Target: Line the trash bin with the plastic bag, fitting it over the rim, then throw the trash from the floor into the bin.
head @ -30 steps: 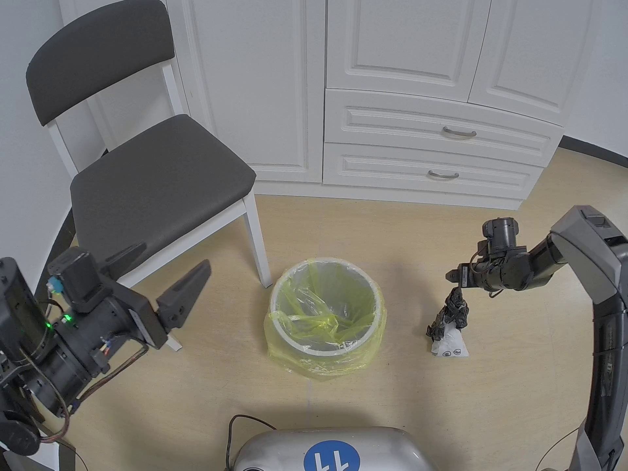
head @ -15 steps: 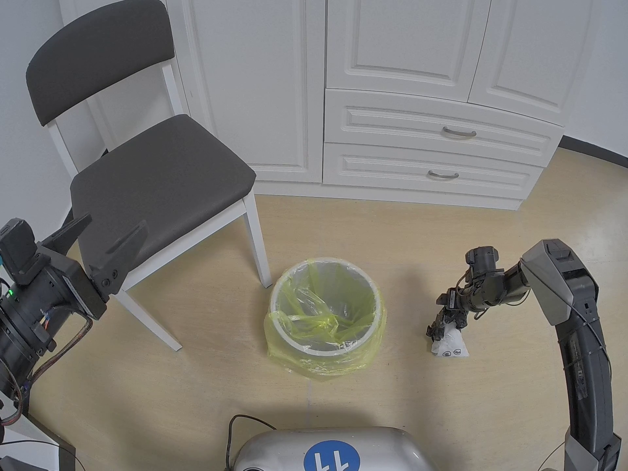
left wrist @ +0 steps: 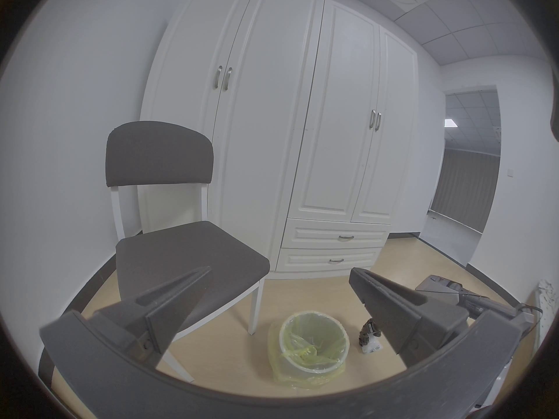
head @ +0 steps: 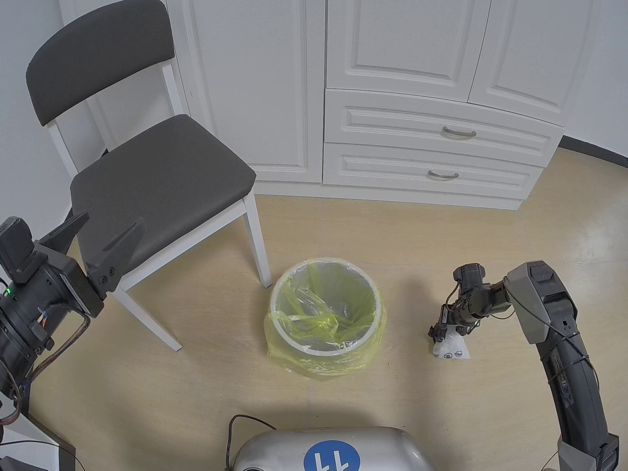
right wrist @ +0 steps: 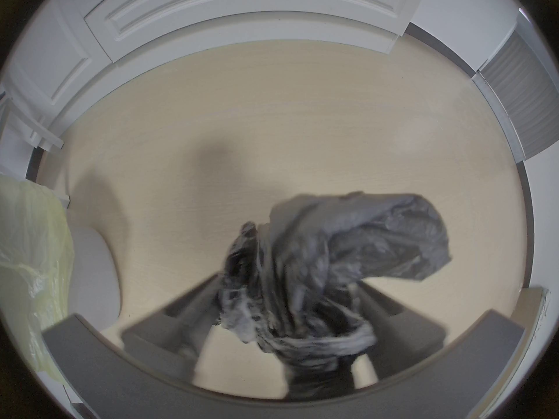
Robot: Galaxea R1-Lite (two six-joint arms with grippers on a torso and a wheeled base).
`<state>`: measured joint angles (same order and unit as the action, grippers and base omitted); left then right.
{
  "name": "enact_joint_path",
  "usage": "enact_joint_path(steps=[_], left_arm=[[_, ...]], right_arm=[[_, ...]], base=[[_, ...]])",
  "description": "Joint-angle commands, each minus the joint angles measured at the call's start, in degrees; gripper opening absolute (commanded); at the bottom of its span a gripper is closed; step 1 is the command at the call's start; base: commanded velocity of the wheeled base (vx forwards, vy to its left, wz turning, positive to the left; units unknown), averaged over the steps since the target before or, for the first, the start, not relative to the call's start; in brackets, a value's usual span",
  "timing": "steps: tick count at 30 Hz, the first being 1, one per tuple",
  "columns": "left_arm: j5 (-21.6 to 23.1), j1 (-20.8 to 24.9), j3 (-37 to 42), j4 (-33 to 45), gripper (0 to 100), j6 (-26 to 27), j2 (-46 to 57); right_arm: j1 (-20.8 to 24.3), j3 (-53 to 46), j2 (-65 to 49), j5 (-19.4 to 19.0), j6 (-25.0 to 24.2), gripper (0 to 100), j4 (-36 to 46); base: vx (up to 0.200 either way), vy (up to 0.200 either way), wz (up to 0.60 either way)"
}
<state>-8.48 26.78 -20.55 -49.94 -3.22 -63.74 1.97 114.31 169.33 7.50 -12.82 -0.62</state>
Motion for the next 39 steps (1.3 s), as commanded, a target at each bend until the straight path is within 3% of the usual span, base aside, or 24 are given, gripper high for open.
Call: enact_joint_path(steps=[1, 9, 18, 23, 24, 28, 39], left_arm=[[0.0, 0.0, 0.3, 0.0, 100, 0.0, -0.3], [0.0, 0.0, 0.3, -0.2, 100, 0.1, -0.2], [0.0, 0.0, 0.5, -0.2, 100, 0.3, -0.2], [0.0, 0.0, 0.5, -0.3, 100, 0.4, 0.1], [0.0, 0.0, 0.5, -0.3, 100, 0.4, 0.4], [0.0, 0.0, 0.4, -0.4, 100, 0.5, 0.9], [0.0, 0.2, 0.3, -0.2, 100, 0.6, 2.8]], right_arm=[[0.1, 0.3, 0.9, 0.0, -0.2, 0, 0.0], [1.1, -6.3, -3.7, -0.2, -1.6, 0, -6.5], [1.5, -9.7, -5.9, 0.2, -1.6, 0, -7.3], [3.8, -17.2, -11.0, 3.3, -0.8, 0, -9.9], [4.4, -19.8, -12.7, 6.1, 1.4, 0, -12.6], [4.5, -25.9, -16.0, 10.7, 7.3, 0, -18.9], [5.1, -53.0, -38.9, 10.1, 21.3, 0, -30.8]], base=[[0.0, 0.0, 0.0], [0.0, 0.0, 0.0], [0.0, 0.0, 0.0], [0.0, 0.0, 0.0], [0.0, 0.0, 0.0], [0.0, 0.0, 0.0], [0.0, 0.0, 0.0]])
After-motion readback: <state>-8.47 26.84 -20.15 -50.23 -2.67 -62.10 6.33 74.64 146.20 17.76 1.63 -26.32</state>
